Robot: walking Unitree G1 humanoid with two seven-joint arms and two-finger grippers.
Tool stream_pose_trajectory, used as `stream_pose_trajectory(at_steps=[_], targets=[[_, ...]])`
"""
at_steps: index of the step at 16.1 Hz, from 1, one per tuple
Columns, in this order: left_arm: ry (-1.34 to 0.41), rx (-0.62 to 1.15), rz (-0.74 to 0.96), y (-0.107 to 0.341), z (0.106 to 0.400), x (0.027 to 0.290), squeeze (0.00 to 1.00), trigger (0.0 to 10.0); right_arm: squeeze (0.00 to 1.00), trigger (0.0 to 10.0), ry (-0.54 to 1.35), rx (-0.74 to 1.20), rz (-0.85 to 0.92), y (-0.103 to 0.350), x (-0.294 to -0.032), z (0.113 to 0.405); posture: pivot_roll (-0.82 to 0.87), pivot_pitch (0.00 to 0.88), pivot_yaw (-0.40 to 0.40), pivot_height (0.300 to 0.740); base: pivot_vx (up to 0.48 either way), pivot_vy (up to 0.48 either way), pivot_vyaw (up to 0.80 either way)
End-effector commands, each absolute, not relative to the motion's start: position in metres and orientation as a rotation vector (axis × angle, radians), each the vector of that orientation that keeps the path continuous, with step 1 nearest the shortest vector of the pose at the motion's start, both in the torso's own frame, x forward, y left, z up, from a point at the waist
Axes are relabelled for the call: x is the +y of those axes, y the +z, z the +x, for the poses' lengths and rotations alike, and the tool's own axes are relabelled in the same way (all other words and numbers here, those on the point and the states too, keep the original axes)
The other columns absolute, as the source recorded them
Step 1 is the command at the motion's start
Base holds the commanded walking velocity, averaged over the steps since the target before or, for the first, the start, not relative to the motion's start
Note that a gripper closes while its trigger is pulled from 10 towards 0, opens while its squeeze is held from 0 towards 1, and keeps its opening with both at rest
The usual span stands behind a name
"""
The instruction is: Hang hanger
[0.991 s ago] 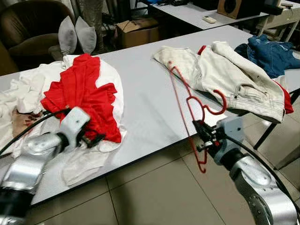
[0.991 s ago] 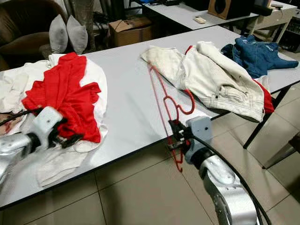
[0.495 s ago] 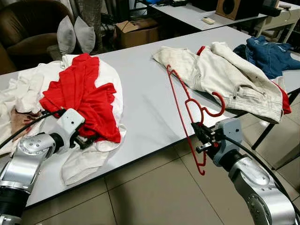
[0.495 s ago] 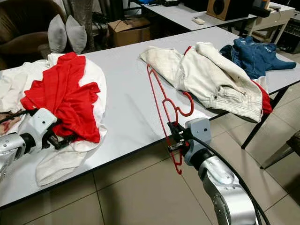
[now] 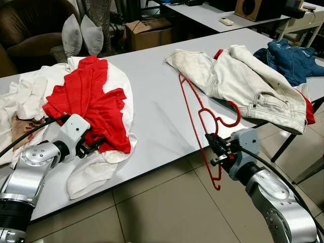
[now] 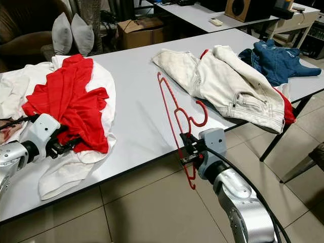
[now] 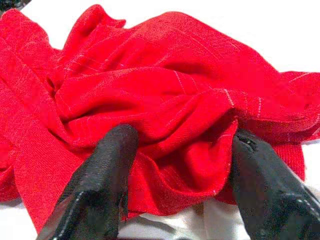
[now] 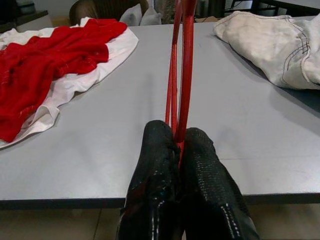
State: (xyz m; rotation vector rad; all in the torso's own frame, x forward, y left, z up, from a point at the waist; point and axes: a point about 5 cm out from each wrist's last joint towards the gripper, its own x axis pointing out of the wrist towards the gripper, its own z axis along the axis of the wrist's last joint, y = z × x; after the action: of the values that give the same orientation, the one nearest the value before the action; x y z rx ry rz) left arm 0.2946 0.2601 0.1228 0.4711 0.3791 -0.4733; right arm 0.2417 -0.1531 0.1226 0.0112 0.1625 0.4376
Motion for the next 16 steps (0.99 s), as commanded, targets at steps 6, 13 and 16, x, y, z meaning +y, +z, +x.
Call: stream_pose_trajectory(at_steps=[6, 13, 16], targets=[[-0.475, 0.357, 0.484, 0.124, 0.296, 0.260, 0.00, 0.0, 0.00, 10.0, 0.452, 0.147, -0.004, 0.124, -0.149, 0.245, -0.24, 0.000, 0.035, 0.740, 0.000, 0.000, 0.00], [-0.510, 0.298, 0.462, 0.130, 0.303, 0.244, 0.00, 0.0, 0.00, 10.0, 0.427, 0.143, -0.002, 0.124, -0.151, 0.248, -0.24, 0.000, 0.034, 0.740, 0.000, 0.000, 0.00], [-0.539, 0.185, 0.384, 0.141, 0.318, 0.214, 0.00, 0.0, 0.00, 10.0, 0.394, 0.139, 0.012, 0.123, -0.153, 0.250, -0.24, 0.000, 0.034, 0.740, 0.000, 0.000, 0.00]])
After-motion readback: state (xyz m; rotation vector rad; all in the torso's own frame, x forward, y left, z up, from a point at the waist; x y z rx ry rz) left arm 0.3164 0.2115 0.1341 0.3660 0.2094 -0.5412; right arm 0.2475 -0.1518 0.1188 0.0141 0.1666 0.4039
